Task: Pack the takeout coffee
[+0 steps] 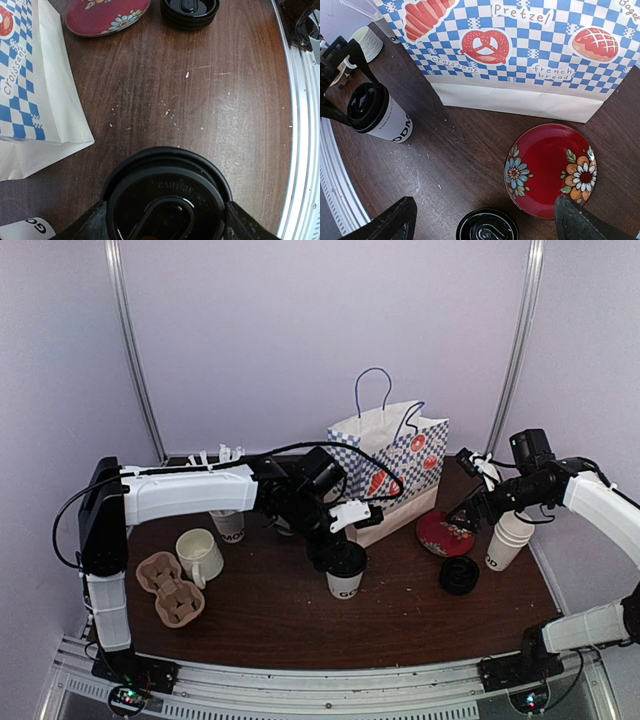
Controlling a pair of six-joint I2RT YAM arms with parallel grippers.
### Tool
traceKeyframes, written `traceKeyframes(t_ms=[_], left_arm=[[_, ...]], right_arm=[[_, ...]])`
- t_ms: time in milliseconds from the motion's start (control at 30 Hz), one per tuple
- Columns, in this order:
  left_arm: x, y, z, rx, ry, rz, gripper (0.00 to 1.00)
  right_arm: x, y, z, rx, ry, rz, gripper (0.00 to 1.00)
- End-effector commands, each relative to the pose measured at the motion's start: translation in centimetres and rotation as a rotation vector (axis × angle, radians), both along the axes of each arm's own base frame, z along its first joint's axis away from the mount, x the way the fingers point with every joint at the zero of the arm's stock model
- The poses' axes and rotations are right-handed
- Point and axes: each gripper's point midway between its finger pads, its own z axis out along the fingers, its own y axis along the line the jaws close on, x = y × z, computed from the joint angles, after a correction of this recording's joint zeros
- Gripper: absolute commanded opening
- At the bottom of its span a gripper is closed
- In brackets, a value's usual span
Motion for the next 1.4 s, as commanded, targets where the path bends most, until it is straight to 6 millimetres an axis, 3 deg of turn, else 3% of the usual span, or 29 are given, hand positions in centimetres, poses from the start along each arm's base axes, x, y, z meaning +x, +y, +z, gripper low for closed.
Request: traceKeyframes(t_ms=[0, 267, 500, 633, 833, 1200, 1367], left_arm=[[0.4, -0.4, 1.2, -0.019, -0.025, 0.011, 0.76], [2.4, 1.6, 3.1, 0.003, -0.091, 0.090, 0.73], [7.3, 6.3, 4.0, 0.030, -0.143, 0.255, 0.72], [9.7, 7.8, 4.1, 0.025, -0.143, 0.334, 0.72], [11.4, 8.1, 3.7, 0.019, -0.133, 0.379, 0.72], [11.8, 7.6, 2.1, 0.011, -0.086, 0.389, 0.78], [12.1, 7.6, 1.9, 0.016, -0.087, 0.404, 0.86]], right_arm=[[-0.2, -0.3, 0.1, -0.011, -0.009, -0.007, 1.00], [0.0, -0.2, -0.2, -0.003, 0.011, -0.003, 1.00], [0.1, -0.3, -0.3, -0.012, 0.004, -0.009, 0.99], [0.1, -0.3, -0.2, -0.012, 0.003, -0.008, 0.99], [0.0, -0.3, -0.2, -0.014, 0.001, -0.008, 0.99], [-0.1, -0.4, -0.2, -0.017, -0.002, -0.005, 1.00], [-0.1, -0.3, -0.2, -0.015, 0.001, -0.003, 0.99]])
